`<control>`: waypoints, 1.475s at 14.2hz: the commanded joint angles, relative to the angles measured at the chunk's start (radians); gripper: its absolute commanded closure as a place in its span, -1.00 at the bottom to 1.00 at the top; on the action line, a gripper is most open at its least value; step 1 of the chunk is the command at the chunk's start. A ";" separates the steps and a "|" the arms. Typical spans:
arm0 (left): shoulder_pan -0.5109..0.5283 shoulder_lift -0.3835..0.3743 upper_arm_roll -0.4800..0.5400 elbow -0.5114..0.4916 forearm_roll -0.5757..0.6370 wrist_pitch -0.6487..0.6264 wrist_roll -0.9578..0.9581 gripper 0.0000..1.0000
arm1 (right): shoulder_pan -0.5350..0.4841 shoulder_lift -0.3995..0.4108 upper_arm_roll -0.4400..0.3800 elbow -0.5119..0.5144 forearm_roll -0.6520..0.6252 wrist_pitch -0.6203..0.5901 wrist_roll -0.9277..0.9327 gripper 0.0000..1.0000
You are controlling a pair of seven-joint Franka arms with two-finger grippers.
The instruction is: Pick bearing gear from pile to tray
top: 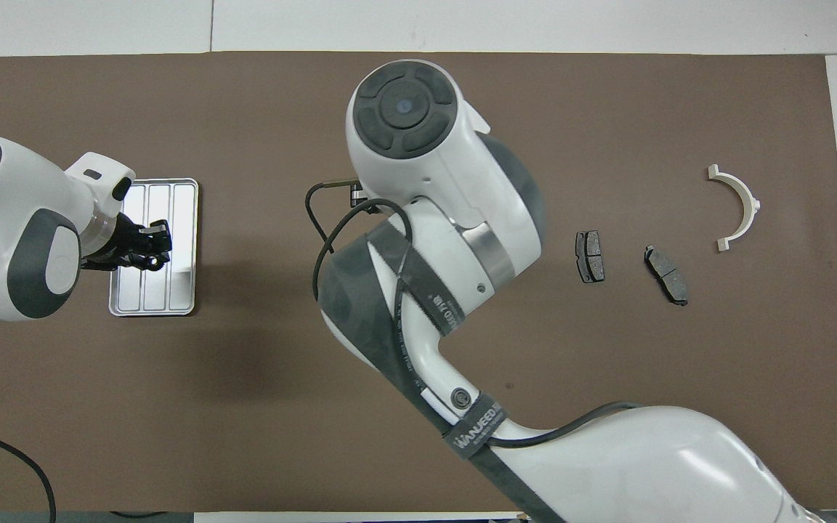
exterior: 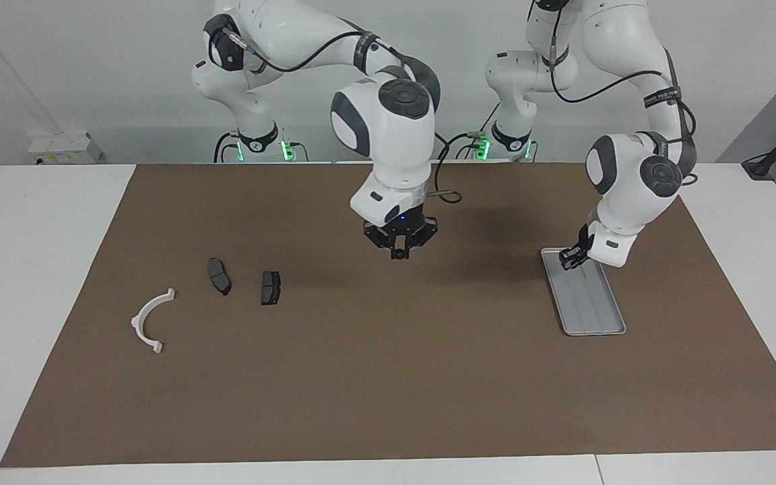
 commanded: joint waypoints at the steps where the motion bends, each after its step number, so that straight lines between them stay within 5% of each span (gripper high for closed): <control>1: 0.014 -0.066 -0.013 -0.134 0.011 0.127 0.032 1.00 | 0.009 0.051 -0.001 -0.024 -0.022 0.091 0.036 1.00; 7: 0.039 -0.077 -0.013 -0.174 0.005 0.181 0.058 1.00 | 0.024 0.072 -0.001 -0.223 -0.024 0.332 0.047 1.00; 18: 0.037 -0.077 -0.013 -0.275 0.004 0.303 0.058 1.00 | 0.009 0.045 0.001 -0.448 -0.024 0.532 0.023 1.00; 19: 0.037 -0.078 -0.013 -0.284 0.004 0.319 0.058 1.00 | 0.008 0.045 0.001 -0.442 -0.024 0.522 0.024 0.83; 21: 0.036 -0.078 -0.013 -0.287 0.004 0.323 0.058 1.00 | 0.004 0.043 0.001 -0.411 -0.020 0.498 0.024 -0.03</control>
